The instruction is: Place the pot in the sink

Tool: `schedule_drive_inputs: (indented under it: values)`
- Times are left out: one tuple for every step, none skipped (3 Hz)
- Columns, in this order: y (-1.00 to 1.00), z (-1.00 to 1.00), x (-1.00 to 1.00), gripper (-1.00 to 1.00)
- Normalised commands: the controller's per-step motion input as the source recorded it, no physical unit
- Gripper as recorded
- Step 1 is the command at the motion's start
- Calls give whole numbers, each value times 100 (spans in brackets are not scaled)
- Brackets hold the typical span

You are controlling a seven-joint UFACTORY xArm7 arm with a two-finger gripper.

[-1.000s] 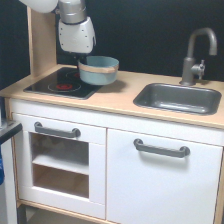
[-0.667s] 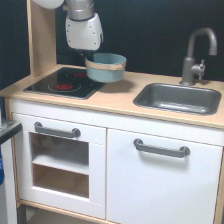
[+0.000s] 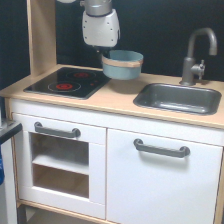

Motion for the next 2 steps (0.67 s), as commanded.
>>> schedule_drive_inputs:
  values:
    - [11,-59,100,-100]
    - [39,-78,99,-100]
